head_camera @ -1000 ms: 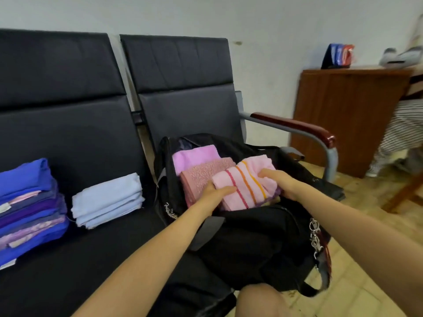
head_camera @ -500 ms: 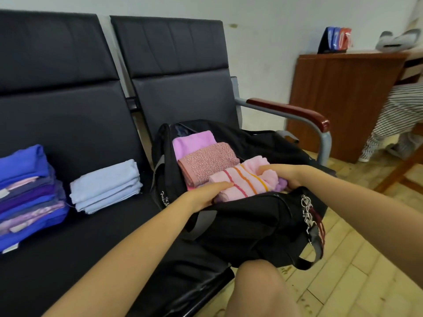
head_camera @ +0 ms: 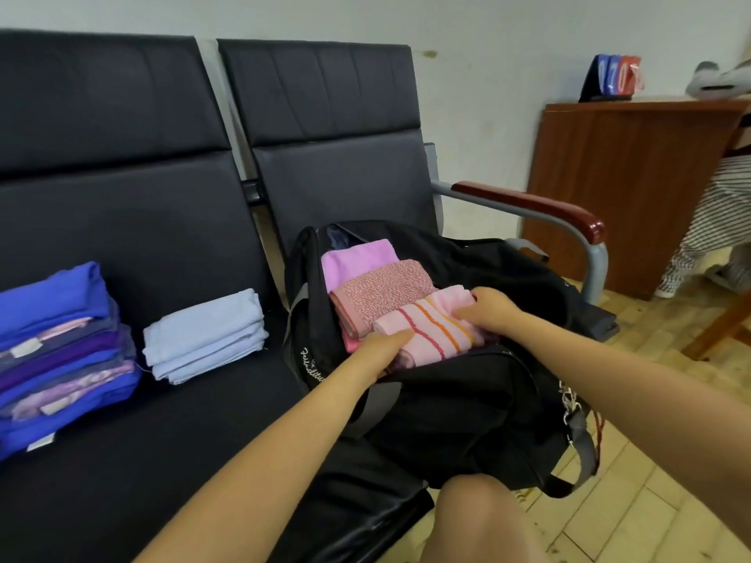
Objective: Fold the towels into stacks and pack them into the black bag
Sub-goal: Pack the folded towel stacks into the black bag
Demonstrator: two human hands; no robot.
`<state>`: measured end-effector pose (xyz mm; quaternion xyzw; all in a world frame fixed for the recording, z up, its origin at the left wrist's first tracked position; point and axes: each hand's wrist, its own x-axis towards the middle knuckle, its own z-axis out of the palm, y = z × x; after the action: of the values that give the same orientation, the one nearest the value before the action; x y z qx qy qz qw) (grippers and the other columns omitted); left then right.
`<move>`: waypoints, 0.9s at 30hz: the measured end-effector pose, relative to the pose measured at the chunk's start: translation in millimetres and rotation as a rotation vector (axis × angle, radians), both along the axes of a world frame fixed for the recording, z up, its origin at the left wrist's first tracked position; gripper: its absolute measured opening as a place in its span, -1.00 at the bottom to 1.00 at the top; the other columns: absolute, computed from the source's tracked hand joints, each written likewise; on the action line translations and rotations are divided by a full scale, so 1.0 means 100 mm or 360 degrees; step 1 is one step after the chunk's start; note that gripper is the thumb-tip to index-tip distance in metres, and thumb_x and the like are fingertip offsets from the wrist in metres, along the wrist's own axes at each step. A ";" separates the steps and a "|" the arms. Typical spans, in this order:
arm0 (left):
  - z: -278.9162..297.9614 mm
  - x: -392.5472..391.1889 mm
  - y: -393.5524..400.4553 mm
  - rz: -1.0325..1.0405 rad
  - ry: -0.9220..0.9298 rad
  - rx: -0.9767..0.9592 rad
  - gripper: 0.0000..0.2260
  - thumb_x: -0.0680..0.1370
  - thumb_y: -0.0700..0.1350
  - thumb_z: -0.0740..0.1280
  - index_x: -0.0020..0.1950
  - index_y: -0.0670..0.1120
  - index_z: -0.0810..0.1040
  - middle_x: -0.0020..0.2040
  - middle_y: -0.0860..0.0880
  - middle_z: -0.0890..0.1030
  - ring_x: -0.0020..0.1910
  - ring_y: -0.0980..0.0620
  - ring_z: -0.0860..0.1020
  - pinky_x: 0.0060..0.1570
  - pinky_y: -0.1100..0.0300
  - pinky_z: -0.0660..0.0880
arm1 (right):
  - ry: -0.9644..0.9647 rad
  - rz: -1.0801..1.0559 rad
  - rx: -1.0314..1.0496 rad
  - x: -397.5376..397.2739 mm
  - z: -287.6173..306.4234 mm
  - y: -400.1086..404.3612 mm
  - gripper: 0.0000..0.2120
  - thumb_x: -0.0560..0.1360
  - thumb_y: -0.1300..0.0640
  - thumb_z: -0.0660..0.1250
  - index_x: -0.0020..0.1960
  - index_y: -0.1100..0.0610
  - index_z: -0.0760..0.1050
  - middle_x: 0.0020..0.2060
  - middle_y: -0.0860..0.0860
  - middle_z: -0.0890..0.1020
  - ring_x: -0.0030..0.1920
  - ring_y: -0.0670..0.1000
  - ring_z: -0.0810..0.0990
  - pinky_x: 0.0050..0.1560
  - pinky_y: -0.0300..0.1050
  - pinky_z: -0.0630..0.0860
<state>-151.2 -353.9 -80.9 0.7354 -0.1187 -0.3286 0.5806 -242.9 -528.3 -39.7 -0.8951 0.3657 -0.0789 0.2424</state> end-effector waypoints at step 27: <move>-0.10 1.84 2.85 0.0804 -0.0312 0.0254 -0.53 0.63 -0.04 0.19 0.52 -0.06 0.19 0.44 -0.08 0.34 0.36 -0.11 0.37 0.20 -0.03 0.41 | -0.0369 0.0407 0.1211 2.33 -0.22 2.42 -0.32 0.55 -0.17 0.23 0.48 0.25 0.21 0.40 0.15 0.37 0.31 0.14 0.44 0.25 -0.02 0.44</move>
<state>33.0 -68.8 -91.2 0.8134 0.0391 -0.1092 0.5700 -9.7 -285.9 -61.5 -0.7650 0.2249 -0.0076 0.6034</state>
